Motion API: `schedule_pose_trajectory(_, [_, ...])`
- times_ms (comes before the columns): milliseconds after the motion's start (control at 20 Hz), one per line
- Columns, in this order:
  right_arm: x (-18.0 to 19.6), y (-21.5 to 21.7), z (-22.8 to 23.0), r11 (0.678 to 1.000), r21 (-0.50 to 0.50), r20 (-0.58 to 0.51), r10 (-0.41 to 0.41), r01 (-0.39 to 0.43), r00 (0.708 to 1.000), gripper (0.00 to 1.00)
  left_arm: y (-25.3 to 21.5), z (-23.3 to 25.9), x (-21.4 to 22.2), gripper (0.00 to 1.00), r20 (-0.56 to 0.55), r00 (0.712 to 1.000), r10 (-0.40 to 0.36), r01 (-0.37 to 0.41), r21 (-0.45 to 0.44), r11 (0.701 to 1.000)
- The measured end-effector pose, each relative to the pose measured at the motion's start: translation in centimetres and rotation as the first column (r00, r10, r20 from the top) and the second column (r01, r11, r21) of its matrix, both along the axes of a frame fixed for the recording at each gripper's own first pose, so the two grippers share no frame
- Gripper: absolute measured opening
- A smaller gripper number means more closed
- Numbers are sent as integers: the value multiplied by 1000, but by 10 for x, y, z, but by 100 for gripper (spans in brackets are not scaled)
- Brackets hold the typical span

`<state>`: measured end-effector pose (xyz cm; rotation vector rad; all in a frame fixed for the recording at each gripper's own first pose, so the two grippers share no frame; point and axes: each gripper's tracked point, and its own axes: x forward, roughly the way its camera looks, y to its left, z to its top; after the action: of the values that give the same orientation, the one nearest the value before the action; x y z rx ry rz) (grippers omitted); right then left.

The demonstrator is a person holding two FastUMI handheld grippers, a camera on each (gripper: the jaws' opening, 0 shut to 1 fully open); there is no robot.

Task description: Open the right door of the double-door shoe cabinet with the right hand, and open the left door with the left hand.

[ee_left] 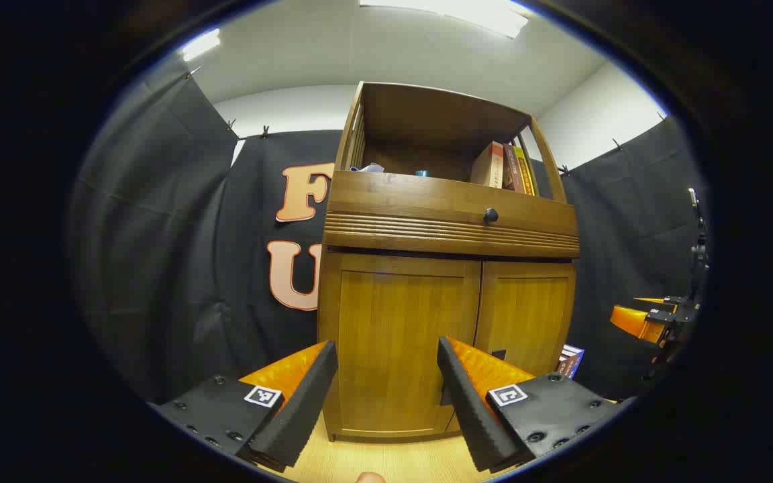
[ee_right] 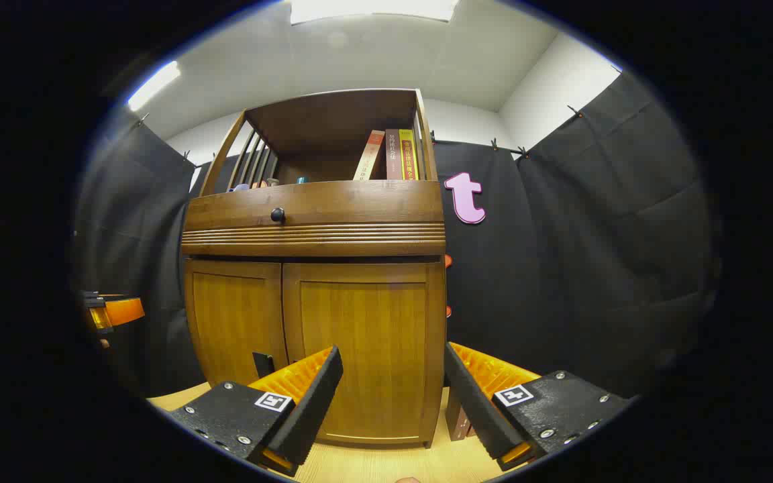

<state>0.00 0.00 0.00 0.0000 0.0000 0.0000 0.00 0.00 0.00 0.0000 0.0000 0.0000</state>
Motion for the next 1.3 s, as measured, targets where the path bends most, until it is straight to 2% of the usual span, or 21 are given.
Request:
schedule_pose_trajectory(100, [0,0,-1,1000,-5,-2,1,-1,1000,100,-3,1,-1,98,1,1000,-4,4,1,1000])
schedule_pose_trajectory(200, [0,0,-1,1000,-8,-1,3,-3,1000,100,-7,1,-1,94,1,1000,-16,16,-3,1000])
schedule_pose_trajectory(350, [-1,1,0,1000,-6,1,6,-6,1000,100,-13,-1,-1,94,-5,999,-32,32,-6,999])
schedule_pose_trajectory(400, [-1,1,-1,1000,-7,0,7,-7,1000,94,-14,-1,-1,94,-7,999,-35,35,-6,999])
schedule_pose_trajectory(650, [2,2,-8,1000,-8,-6,5,-5,1000,94,-12,-6,0,95,-16,999,-38,38,-19,999])
schedule_pose_trajectory(700, [3,2,-11,1000,-7,-8,4,-5,1000,100,-10,-6,1,96,-17,999,-34,33,-19,999])
schedule_pose_trajectory(900, [9,9,-25,1000,2,-12,10,-10,1000,100,-6,-10,2,97,-24,999,-23,22,-19,1000])
schedule_pose_trajectory(1250, [27,38,-70,997,51,-38,66,-64,997,100,-4,-13,-1,95,-30,999,-21,21,-8,1000])
schedule_pose_trajectory(1300, [32,42,-76,996,57,-41,70,-68,997,94,-3,-13,-1,95,-31,999,-22,21,-8,1000])
